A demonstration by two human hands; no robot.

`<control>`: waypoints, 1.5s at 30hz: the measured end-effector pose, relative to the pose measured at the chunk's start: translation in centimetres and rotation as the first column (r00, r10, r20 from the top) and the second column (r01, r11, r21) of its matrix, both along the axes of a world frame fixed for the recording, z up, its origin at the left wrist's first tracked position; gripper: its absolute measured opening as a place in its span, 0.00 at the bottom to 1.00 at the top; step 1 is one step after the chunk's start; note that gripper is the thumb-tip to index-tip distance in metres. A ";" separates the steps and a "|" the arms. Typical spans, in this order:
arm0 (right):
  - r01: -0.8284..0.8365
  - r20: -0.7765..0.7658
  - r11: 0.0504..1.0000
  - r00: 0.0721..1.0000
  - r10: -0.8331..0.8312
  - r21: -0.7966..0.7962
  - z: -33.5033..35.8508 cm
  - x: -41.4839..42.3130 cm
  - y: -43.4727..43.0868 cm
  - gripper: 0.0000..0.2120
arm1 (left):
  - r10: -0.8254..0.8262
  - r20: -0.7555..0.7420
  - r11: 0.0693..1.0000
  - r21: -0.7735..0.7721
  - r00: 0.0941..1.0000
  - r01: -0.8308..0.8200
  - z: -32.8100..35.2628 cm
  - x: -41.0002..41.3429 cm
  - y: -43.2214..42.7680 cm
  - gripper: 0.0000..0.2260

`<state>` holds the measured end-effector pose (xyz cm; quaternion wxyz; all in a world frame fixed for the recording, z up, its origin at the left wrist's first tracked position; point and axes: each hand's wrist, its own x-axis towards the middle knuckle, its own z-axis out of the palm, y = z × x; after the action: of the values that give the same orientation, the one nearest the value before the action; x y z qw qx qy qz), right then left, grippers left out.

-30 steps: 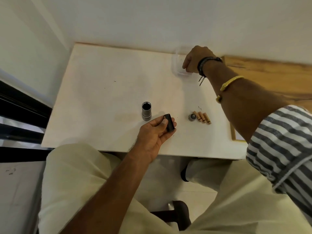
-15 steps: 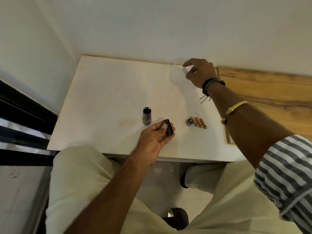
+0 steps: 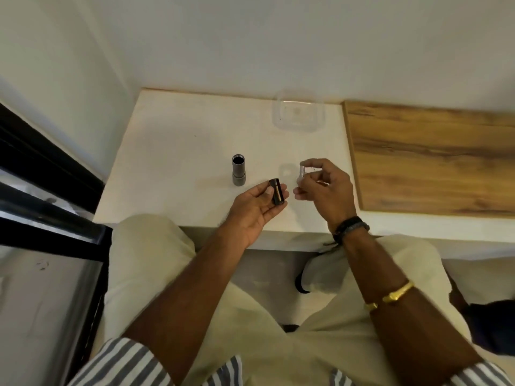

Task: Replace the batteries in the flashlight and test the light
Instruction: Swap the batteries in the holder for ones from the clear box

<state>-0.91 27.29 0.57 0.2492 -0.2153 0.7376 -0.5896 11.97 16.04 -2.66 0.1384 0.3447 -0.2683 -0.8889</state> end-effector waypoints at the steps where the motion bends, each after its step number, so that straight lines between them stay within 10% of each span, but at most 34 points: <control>1: -0.001 0.019 1.000 1.000 0.001 -0.018 -0.3 0.6 0.6 0.14 | -0.013 -0.007 1.000 -0.001 1.000 0.013 0.1 0.1 0.2 0.11; 21: 0.044 0.141 0.980 0.990 -0.017 -0.193 -0.9 2.9 2.8 0.09 | -0.082 -0.022 0.994 -0.068 0.996 0.081 0.2 2.7 0.7 0.08; 34: -0.123 -0.413 0.992 0.902 0.123 0.027 -0.2 4.5 2.6 0.08 | -0.055 -0.022 0.997 -0.063 0.998 0.053 0.2 2.6 0.9 0.13; 45: -0.240 -0.544 0.950 0.780 0.310 0.198 0.5 4.6 2.6 0.08 | -0.048 0.012 0.996 -0.072 0.999 0.049 0.3 2.9 0.6 0.08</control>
<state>3.64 29.89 1.06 0.1136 -0.4716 0.7718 -0.4112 14.84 16.67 -2.38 0.1279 0.3373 -0.3090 -0.8800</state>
